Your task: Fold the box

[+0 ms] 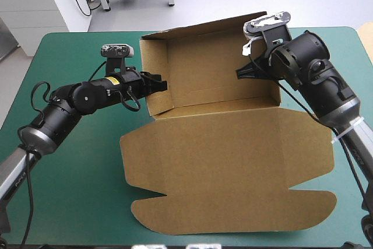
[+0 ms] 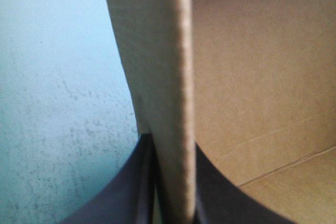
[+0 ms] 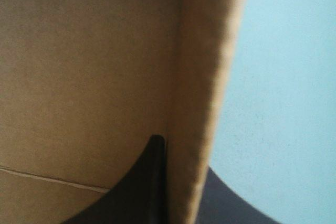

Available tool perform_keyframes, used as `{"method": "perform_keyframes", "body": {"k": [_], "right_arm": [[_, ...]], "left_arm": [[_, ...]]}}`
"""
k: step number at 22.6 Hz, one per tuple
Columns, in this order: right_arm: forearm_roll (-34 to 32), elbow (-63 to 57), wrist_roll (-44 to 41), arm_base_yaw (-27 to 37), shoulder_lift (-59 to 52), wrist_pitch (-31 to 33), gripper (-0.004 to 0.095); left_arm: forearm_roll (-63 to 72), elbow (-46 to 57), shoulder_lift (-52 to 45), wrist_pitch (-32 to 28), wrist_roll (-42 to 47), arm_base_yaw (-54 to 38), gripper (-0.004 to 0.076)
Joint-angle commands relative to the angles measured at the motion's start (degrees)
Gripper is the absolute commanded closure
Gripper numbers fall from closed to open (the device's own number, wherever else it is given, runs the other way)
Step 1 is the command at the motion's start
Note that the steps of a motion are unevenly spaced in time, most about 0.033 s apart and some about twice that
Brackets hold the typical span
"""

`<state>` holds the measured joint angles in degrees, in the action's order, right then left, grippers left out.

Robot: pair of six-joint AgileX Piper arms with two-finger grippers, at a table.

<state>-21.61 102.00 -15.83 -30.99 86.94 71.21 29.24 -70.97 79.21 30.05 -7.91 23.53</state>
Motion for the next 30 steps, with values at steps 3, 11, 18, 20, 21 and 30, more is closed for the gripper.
{"method": "perform_keyframes", "body": {"k": [3, 11, 18, 20, 21, 30], "right_arm": [[4.86, 1.59, 1.19, 0.59, -0.69, -2.54, 0.091], [26.96, 1.22, 10.68, 14.36, 9.27, 0.19, 0.091], [29.89, 1.1, 14.76, 16.89, 14.55, 0.19, 0.091], [29.89, 1.1, 14.76, 16.89, 16.73, 0.19, 0.091], [29.78, 1.1, 14.76, 16.89, 17.64, 0.19, 0.091], [29.28, 1.1, 15.83, 16.89, 20.99, 0.19, 0.0909]], "left_arm": [[-13.46, -13.14, -0.41, 12.0, 12.18, 1.08, 0.0732], [-25.99, -40.01, 21.16, 40.84, 18.73, 1.08, 0.0731], [-25.7, -42.9, 32.0, 43.82, 23.67, 1.08, 0.0731], [-26.3, -42.9, 33.78, 43.82, 23.67, 1.08, 0.0731], [-26.65, -42.9, 34.45, 43.82, 23.67, 1.08, 0.0731], [-31.21, -42.9, 35.51, 43.8, 23.15, 1.08, 0.0731]]}}
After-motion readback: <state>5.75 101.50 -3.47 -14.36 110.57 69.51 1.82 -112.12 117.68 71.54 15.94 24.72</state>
